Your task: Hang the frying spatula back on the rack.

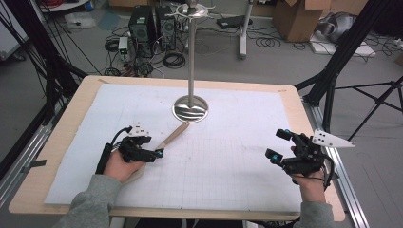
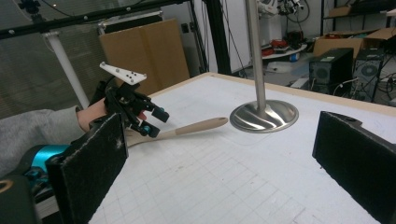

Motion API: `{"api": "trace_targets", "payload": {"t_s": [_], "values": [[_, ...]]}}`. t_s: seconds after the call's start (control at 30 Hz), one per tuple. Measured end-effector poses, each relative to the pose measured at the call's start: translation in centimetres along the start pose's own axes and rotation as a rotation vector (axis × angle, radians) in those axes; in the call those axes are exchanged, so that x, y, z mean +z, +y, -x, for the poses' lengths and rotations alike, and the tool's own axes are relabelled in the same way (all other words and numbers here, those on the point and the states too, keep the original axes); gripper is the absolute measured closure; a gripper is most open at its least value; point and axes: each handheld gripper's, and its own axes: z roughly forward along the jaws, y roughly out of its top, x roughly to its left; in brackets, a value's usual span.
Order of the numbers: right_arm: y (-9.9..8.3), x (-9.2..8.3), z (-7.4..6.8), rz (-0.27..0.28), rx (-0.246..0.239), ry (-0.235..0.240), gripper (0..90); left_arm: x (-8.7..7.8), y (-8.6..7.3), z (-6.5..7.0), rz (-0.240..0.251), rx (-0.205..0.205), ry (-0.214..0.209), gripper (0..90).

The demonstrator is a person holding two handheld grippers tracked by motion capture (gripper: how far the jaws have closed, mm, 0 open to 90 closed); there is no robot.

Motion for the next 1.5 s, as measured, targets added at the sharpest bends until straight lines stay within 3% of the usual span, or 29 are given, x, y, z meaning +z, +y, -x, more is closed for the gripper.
{"api": "trace_targets", "payload": {"t_s": [0.3, 0.47, 0.7, 0.93, 1.1, 1.17, 1.5], "values": [[0.0, -0.1, 0.0, 0.004, -0.001, -0.001, 2.1, 0.6, -0.2, 0.2, -0.054, 0.029, 0.002, 30.6], [0.0, -0.2, 0.0, 0.006, 0.001, -0.001, 2.1, 0.8, -0.2, 0.1, -0.056, 0.023, 0.000, 28.8], [0.0, -0.3, 0.0, 0.010, 0.001, -0.003, 2.1, 1.4, -0.4, 0.0, -0.105, 0.017, 0.003, 27.9], [0.0, -0.4, 0.0, 0.013, 0.000, -0.002, 2.1, 1.4, -0.5, 0.1, -0.103, 0.030, 0.019, 30.6], [0.0, -0.4, 0.0, 0.014, 0.000, -0.003, 2.1, 1.4, -0.5, 0.2, -0.100, 0.038, 0.033, 35.2], [0.0, -0.4, -0.1, 0.012, 0.001, -0.003, 2.1, 1.3, -0.5, 0.2, -0.093, 0.038, 0.029, 43.3], [0.0, -0.4, -0.1, 0.013, 0.004, -0.003, 2.1, 1.1, -0.5, 0.4, -0.095, 0.048, 0.017, 59.1]]}}
